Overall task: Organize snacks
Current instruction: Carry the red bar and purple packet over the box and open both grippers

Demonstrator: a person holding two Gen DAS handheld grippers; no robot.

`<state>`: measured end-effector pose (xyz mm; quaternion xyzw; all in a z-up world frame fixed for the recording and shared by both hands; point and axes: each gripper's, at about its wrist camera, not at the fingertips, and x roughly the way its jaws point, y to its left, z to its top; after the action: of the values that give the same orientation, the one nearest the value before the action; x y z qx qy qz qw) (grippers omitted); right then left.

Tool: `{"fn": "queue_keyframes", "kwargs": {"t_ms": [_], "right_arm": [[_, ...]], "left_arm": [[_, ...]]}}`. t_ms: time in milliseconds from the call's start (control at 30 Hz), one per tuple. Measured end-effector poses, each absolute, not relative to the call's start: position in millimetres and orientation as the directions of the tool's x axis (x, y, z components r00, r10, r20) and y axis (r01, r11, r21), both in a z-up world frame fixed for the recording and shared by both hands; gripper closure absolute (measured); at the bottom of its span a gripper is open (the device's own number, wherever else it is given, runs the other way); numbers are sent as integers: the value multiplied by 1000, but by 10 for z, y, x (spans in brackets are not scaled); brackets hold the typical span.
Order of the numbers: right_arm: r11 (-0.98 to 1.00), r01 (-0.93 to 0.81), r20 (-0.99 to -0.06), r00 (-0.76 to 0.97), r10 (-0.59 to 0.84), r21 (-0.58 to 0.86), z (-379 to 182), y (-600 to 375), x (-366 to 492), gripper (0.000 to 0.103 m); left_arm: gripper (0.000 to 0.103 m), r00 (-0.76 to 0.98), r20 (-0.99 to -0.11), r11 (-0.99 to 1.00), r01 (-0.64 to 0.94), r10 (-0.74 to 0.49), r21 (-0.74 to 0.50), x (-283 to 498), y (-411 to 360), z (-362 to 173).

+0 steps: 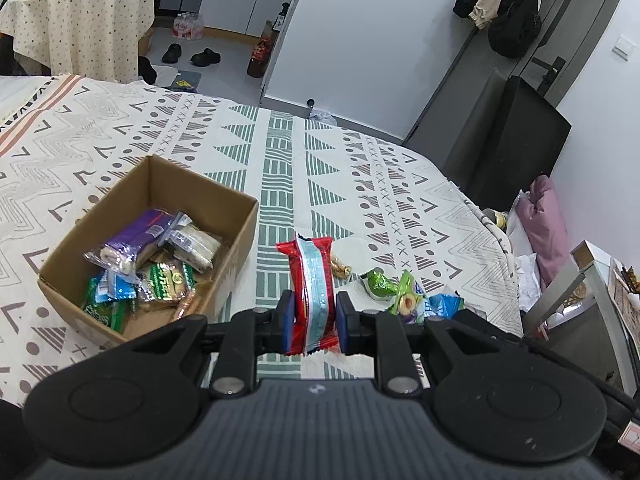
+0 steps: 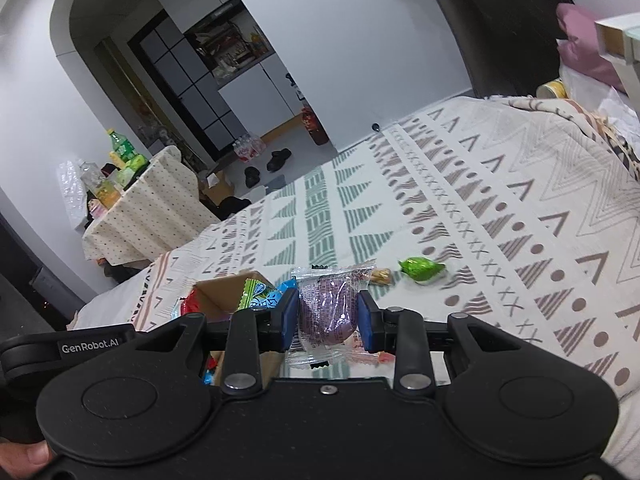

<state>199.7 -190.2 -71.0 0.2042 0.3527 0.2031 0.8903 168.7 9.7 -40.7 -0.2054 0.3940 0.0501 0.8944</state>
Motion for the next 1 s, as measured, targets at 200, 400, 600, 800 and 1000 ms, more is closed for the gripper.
{"fn": "queue_keyframes", "kwargs": {"t_ms": [200, 400, 600, 800, 1000], "right_arm": [[830, -241, -538, 665, 518, 503, -636, -1721, 1962, 72], [821, -264, -534, 652, 538, 506, -621, -1524, 1977, 72], [816, -288, -540, 633, 555, 501, -641, -1263, 2000, 72], [807, -294, -546, 614, 570, 512, -709, -1031, 2098, 72], [823, -282, -578, 600, 552, 493, -831, -880, 2194, 73]], "left_arm": [[83, 694, -715, 910, -241, -81, -338, 1646, 264, -338], [83, 704, -704, 915, -219, -91, -338, 1637, 442, -263], [83, 701, -708, 911, -234, -85, -340, 1670, 680, -295], [83, 688, -722, 902, -263, -72, -341, 1759, 973, -412], [83, 675, -734, 892, -289, -68, -349, 1841, 1226, -544]]}}
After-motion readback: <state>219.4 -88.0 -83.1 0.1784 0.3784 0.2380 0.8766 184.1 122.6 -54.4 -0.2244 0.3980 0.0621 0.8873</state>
